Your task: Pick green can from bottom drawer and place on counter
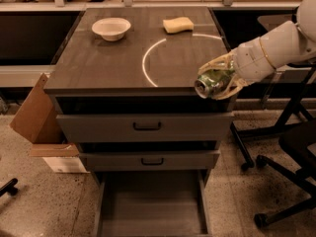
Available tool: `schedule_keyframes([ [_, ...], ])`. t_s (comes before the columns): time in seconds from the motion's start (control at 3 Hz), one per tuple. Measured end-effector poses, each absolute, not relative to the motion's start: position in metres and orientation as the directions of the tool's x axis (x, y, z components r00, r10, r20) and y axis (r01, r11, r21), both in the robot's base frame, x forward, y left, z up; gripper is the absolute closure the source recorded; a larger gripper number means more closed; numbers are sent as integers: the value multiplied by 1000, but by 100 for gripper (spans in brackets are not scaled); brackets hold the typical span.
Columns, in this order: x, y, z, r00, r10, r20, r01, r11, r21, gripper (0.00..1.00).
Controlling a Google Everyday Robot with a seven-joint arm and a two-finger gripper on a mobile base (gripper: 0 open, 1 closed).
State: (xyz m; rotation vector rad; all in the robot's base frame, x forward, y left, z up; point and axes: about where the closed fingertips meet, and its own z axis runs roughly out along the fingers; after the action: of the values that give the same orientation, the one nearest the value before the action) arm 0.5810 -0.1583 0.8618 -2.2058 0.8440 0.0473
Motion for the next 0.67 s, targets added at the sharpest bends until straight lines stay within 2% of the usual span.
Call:
schedule_keyframes([
  [0.67, 618, -158, 898, 716, -582, -386, -639, -321, -699, 100],
])
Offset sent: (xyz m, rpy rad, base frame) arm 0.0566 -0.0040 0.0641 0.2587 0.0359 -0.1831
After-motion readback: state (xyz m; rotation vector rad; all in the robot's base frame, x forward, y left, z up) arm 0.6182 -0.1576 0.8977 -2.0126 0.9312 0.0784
